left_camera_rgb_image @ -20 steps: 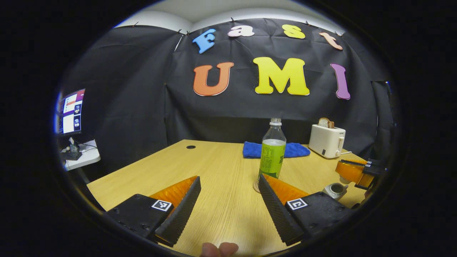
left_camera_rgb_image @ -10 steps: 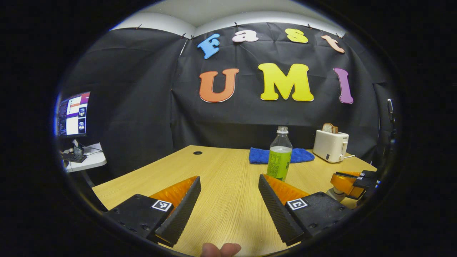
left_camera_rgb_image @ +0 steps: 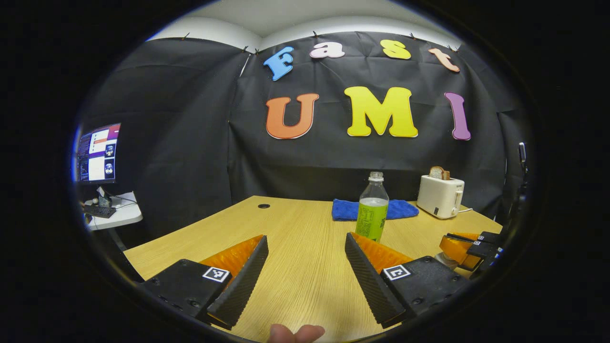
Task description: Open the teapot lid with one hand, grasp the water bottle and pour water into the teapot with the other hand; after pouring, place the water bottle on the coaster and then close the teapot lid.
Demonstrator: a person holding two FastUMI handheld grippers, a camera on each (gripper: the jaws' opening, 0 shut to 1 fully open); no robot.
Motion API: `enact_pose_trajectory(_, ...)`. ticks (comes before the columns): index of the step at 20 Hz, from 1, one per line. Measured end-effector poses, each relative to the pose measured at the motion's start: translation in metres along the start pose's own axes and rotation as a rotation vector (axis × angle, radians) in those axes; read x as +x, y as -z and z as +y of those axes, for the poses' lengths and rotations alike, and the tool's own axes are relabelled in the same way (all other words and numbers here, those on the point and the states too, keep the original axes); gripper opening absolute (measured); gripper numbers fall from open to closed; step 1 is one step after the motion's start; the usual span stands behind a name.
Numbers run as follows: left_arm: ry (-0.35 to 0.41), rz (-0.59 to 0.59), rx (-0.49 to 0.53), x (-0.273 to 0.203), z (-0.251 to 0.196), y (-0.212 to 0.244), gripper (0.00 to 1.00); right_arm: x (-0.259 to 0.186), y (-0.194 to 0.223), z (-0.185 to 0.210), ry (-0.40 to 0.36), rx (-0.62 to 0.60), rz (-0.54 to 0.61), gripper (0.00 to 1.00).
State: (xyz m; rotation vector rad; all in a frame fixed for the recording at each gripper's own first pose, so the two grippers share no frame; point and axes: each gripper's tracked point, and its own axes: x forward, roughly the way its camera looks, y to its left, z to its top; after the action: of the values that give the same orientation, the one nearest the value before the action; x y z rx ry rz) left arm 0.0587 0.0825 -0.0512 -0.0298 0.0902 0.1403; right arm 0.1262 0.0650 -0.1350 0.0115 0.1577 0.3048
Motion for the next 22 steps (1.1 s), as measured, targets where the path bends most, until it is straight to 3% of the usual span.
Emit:
enact_pose_trajectory(5, 0.006, -0.001, 0.015, -0.003, -0.004, -0.003, 1.0, -0.001, 0.005, -0.002, 0.017, -0.003, 0.022, 0.0)
enact_pose_trajectory(9, 0.014, -0.016, 0.015, -0.009, -0.006, -0.012, 1.0, -0.005, -0.006, 0.001, 0.015, 0.002, -0.001, 0.17)
enact_pose_trajectory(10, 0.011, -0.021, 0.02, -0.01, -0.005, -0.014, 1.0, -0.007, -0.012, 0.002, 0.016, 0.005, -0.012, 0.36)
enact_pose_trajectory(11, 0.011, -0.026, 0.023, -0.012, -0.005, -0.016, 1.0, -0.01, -0.018, 0.001, 0.023, 0.009, -0.027, 0.43)
enact_pose_trajectory(14, 0.02, -0.039, 0.02, -0.023, -0.007, -0.02, 1.0, -0.021, -0.037, -0.005, 0.057, 0.017, -0.066, 0.97)
enact_pose_trajectory(22, 0.118, -0.107, 0.04, -0.052, -0.068, -0.052, 1.0, -0.088, -0.1, -0.021, 0.127, 0.037, -0.147, 0.95)
